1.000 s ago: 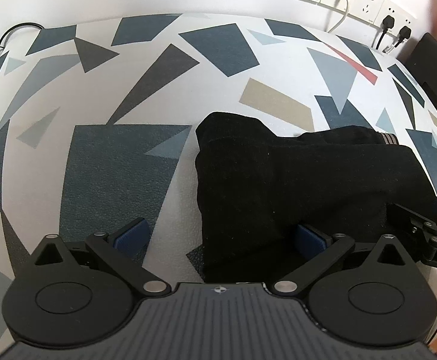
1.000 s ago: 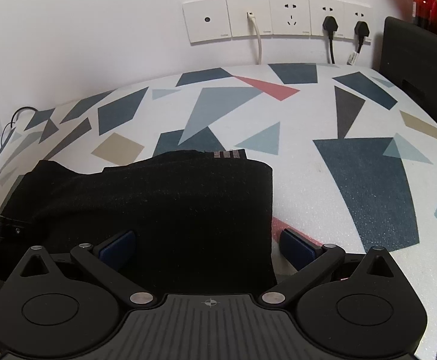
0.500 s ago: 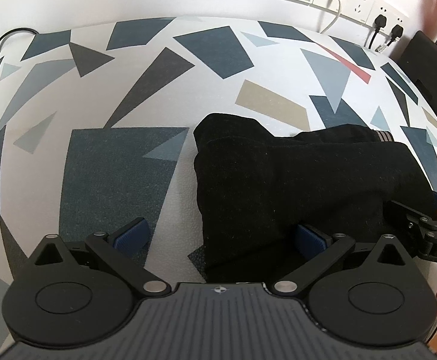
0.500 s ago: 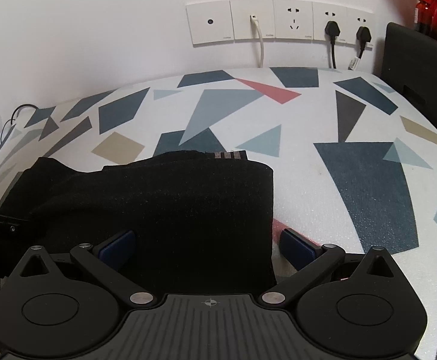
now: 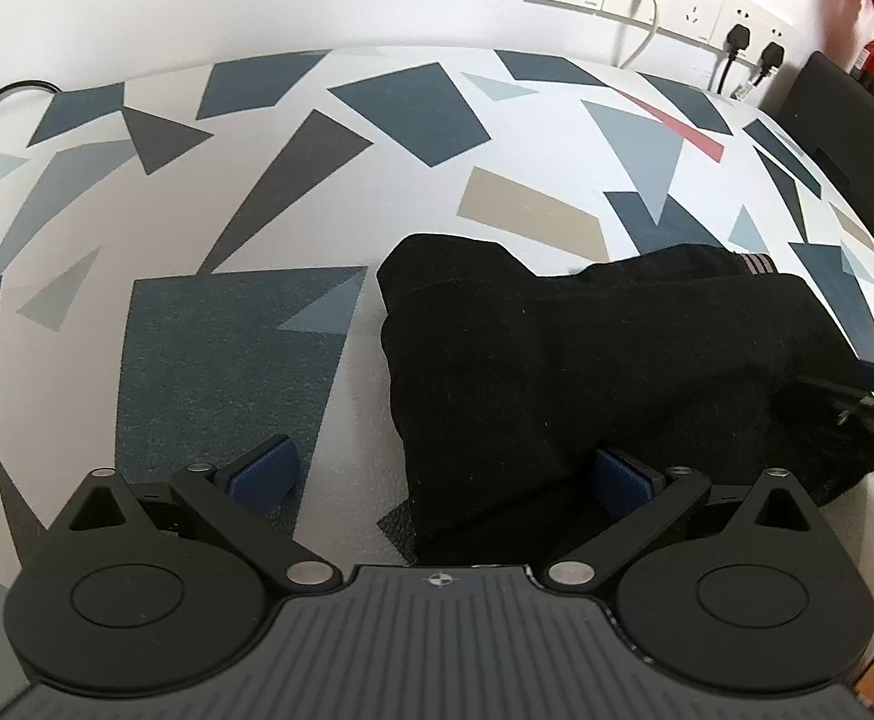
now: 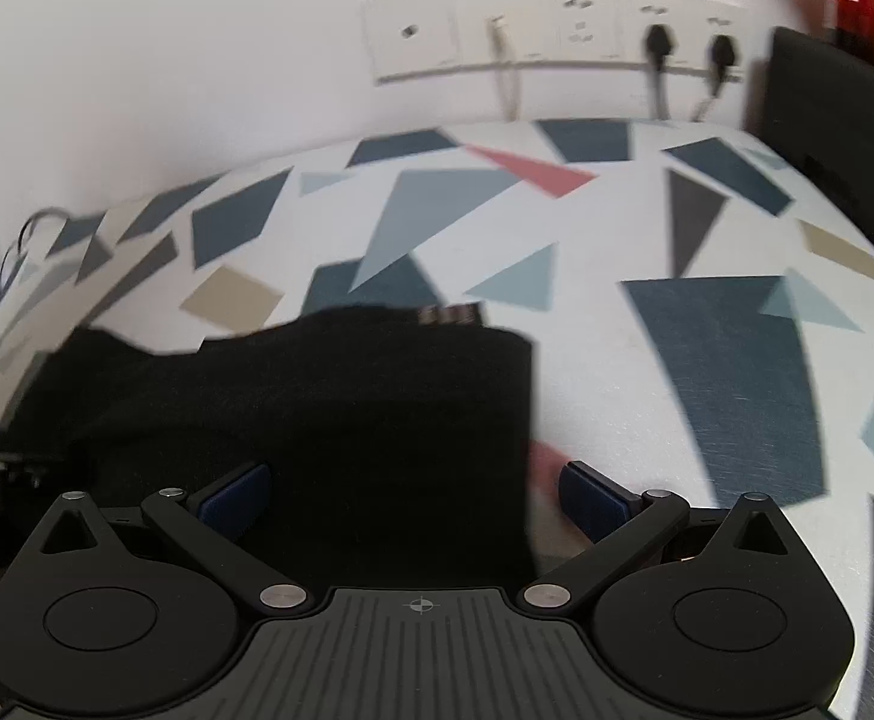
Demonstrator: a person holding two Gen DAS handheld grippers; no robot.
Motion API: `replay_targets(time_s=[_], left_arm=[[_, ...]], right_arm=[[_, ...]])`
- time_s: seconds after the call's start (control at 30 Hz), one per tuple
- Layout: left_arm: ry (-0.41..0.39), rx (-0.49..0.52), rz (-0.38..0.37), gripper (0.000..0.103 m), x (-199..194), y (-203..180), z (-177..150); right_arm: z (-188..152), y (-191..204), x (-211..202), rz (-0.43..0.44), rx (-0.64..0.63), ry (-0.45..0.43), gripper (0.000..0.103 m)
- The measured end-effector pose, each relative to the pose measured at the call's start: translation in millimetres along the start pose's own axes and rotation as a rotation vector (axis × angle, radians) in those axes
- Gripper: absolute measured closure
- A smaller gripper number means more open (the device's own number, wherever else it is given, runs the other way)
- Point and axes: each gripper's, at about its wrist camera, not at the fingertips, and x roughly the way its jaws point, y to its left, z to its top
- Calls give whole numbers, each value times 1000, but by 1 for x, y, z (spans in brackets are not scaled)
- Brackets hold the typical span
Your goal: Fold clothes
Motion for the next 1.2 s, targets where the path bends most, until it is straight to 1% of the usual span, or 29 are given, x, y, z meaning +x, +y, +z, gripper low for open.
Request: replay_targets(time_s=[0.07,0.1,0.17,0.2,0.27,0.33,0.37,0.43,0.47,0.5,0.53,0.57,0.6,0.63,0.73,0.8,0.9,1.0,1.1,1.2], left_arm=[[10,-1,-12,0,-2,2,-1],[9,1,-17,0,-2,2,-2],[-6,18,-22,0,-3,2,-6],[-14,27,-23,0,-4,2,-8],[-18,33,-25,0,-3,1,-7],[-19,39,-24,0,-1,1,-5],[-18,43,-23,0,0,0,-3],[-22,50,-20,3,2,-2,0],[-29,49,-20,7,2,-3,2],[-38,47,-21,24,1,-5,3],[-50,46,-33,54,-1,-6,5],[-59,44,-34,58,-4,-9,7],[-61,47,-20,62,-5,-11,7],[-67,53,-7,69,-7,-13,7],[-96,23,23,77,-16,-8,-1],[-124,-20,57,78,-29,-2,-9],[-188,-65,77,79,-56,6,-21],[-250,-82,118,79,-88,8,-31],[-290,-110,163,79,-112,16,-40],[-318,-168,196,79,-135,31,-51]], right_arm=[[-2,-7,-7,8,12,-5,1],[-4,-10,-8,18,12,10,1],[-9,-15,-7,26,9,35,1],[-12,-16,-7,28,5,31,2],[-14,-12,-7,28,-23,13,7],[-12,-5,-4,31,-55,1,21],[-11,-1,-1,35,-69,-5,23],[-4,7,5,54,-76,-13,35],[1,11,9,69,-70,-4,38],[6,14,12,84,-65,5,55],[11,17,15,106,-53,17,74],[16,18,18,160,-13,46,77],[21,19,21,209,22,72,78],[23,20,23,239,38,87,78],[22,28,21,245,12,70,80],[20,30,15,267,11,48,80],[20,34,-1,342,22,8,81],[24,47,-18,426,1,-36,81],[32,66,-27,490,-40,-47,81],[40,86,-34,552,-54,-46,81]])
